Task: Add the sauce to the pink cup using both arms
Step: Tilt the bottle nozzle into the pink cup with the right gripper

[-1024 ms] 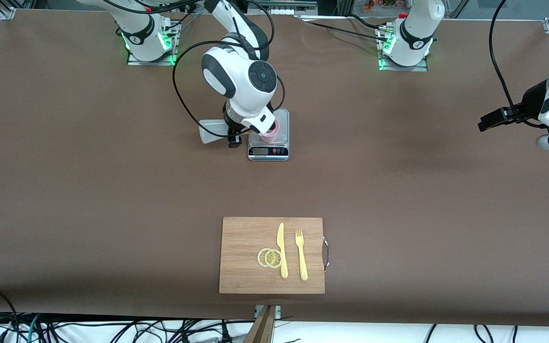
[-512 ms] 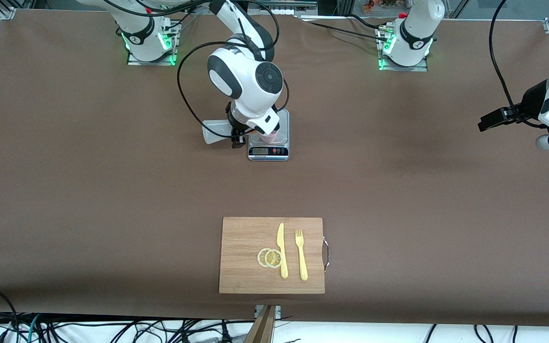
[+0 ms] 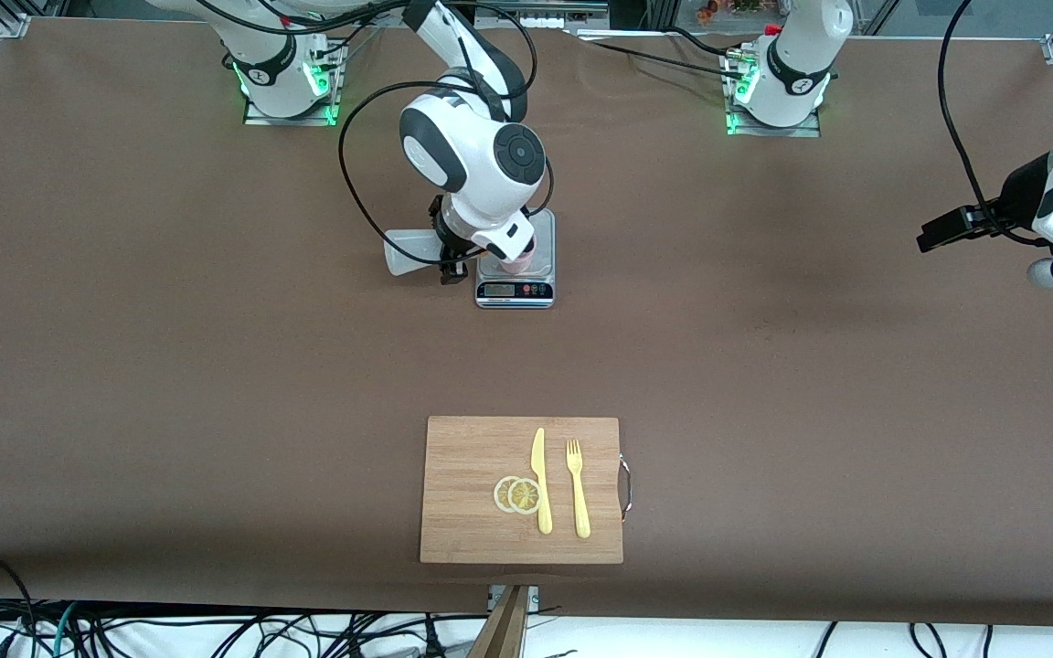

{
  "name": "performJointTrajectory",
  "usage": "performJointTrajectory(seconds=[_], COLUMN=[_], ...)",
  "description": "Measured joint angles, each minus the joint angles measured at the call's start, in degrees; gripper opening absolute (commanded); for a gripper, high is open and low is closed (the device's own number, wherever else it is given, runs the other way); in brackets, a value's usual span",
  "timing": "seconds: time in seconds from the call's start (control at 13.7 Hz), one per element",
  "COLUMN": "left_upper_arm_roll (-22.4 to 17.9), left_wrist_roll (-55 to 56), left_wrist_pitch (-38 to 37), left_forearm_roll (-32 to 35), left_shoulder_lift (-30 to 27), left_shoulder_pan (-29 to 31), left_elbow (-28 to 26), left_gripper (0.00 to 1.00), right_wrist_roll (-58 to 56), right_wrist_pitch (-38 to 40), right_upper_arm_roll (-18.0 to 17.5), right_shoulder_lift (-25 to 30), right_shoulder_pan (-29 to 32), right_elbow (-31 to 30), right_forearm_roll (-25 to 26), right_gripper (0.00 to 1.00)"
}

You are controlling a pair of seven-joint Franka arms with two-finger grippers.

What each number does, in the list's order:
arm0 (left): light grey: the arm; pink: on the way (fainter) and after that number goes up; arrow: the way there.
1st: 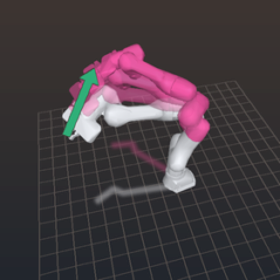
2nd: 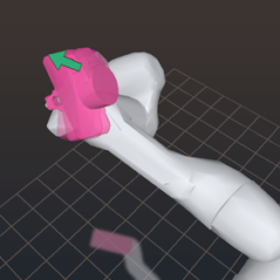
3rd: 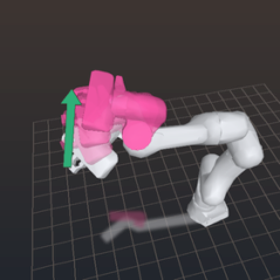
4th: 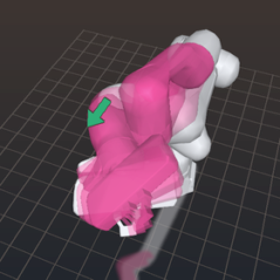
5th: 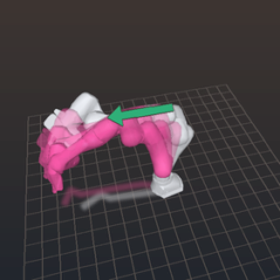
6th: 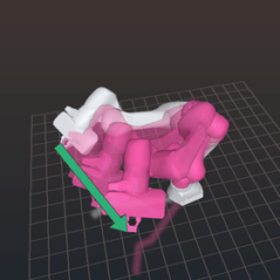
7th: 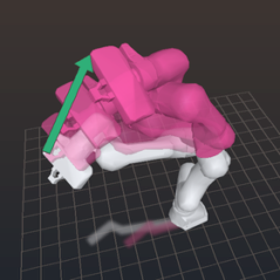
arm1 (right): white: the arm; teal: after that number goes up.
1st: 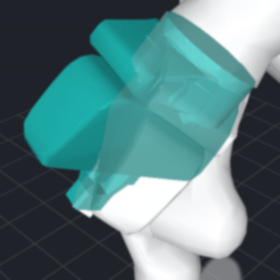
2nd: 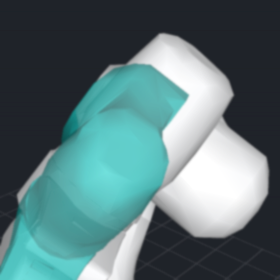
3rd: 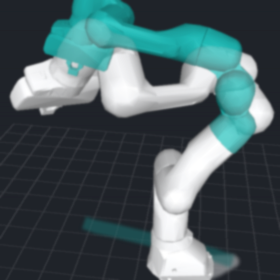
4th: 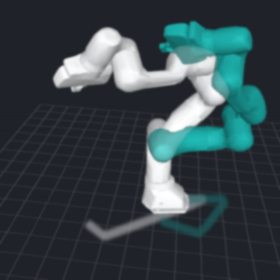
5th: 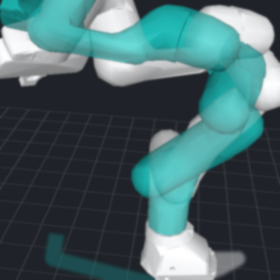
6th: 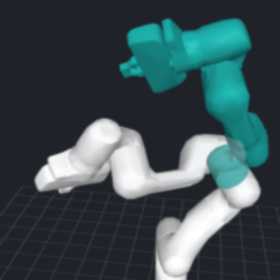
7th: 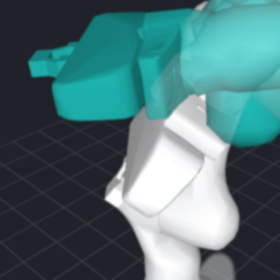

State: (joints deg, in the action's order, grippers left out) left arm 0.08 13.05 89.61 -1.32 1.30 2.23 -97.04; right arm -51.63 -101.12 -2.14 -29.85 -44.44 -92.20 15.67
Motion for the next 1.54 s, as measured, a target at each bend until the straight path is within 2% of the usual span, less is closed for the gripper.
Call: performJointTrajectory(seconds=[1.17, 1.54], left_upper_arm_roll=[0.2, 0.5], left_wrist_roll=[0.0, 0.0], left_wrist_pitch=[0.0, 0.0], left_forearm_roll=[0.0, 0.0], left_shoulder_lift=[0.0, 0.0], left_shoulder_pan=[-0.1, -0.1], left_elbow=[-0.1, -0.1], left_gripper=[1.00, 1.00], right_wrist_roll=[0.1, -1.4], right_wrist_pitch=[0.2, 0.3], right_upper_arm_roll=[0.4, 0.8], right_shoulder_lift=[-1.2, -1.1], right_shoulder_pan=[-0.9, 1.2], right_elbow=[0.5, 1.1], right_forearm_roll=[0.1, -0.8], right_gripper=[0.00, 0.00])
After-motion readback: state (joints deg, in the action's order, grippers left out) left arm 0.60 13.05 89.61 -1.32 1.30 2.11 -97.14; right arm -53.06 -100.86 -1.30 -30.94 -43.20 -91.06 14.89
